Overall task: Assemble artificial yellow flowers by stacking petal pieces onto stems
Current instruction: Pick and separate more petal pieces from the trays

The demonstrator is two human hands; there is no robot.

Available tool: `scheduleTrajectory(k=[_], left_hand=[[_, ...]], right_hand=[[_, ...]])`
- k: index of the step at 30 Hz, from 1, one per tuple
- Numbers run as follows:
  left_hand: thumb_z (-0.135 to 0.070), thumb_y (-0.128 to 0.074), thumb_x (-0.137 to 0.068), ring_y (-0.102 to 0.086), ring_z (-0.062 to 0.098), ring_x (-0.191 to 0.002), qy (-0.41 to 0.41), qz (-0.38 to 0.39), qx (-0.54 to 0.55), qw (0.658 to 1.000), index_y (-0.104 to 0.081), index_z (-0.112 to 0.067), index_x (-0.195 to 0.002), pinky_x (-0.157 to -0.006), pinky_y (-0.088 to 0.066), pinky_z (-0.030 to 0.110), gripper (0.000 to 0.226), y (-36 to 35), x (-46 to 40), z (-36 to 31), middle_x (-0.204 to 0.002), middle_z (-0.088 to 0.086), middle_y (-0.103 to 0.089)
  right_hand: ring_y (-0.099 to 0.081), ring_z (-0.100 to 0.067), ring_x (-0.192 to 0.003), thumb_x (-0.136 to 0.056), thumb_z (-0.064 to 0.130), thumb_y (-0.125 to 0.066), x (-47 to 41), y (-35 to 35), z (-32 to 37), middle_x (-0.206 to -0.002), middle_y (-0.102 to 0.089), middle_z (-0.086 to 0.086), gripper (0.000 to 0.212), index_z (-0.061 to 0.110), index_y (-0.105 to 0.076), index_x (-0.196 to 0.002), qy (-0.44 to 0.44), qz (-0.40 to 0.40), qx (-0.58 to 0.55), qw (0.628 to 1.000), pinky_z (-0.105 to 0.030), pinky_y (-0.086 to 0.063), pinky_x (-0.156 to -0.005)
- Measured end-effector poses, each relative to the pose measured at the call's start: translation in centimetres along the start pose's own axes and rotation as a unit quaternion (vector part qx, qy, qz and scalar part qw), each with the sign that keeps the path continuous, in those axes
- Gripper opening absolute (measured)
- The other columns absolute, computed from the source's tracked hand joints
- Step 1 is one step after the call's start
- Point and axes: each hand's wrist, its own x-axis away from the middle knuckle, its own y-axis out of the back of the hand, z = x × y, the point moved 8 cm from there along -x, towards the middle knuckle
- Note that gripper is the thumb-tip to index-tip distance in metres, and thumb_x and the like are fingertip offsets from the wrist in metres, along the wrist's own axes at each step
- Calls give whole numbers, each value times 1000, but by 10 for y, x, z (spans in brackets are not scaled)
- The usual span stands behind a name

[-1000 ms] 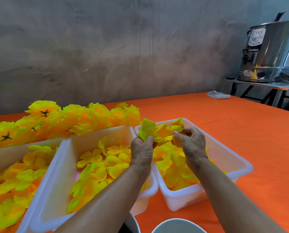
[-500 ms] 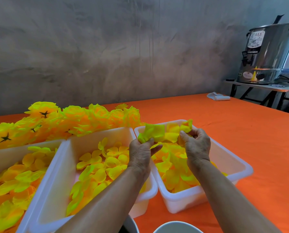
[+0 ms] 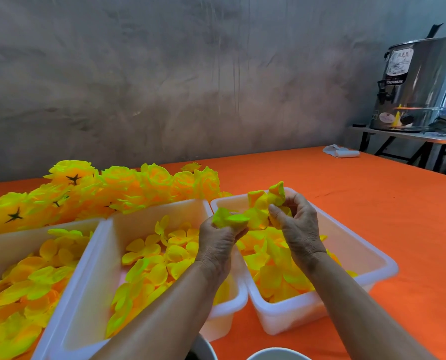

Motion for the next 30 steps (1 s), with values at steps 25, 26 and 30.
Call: scheduleTrajectory(k=[25,26,30], left_hand=[[1,-60,-87,-63,20,-65,-19,53,-61,997,-68,-6,-88,-53,-54,28,10,-11,7,-4,-75,10,-68],[-1,-62,-86,-63,18,-64,-14,52,-54,997,-68,-7,-86,-50,-53,27,9,-12,8,-4,-75,8,-68],[0,-67,-82,-62,11,-56,-8,68,-77,995,-67,-12,-79,-45,-51,22,12,-15,9,-2,-64,-2,-68]], right_hand=[[-55,-25,-78,-92,14,-57,-11,40,-11,-87,-65,-23,14,4,-66,-90,-42,-121,43,991,-50,-50,-79],[-54,-24,-78,-93,14,-56,-10,39,-12,-87,-65,-23,16,3,-67,-90,-45,-118,31,992,-48,-50,-79],[-57,-14,-65,-92,10,-57,-9,35,-10,-75,-65,-8,18,13,-64,-77,-51,-95,-29,994,-32,-50,-65]])
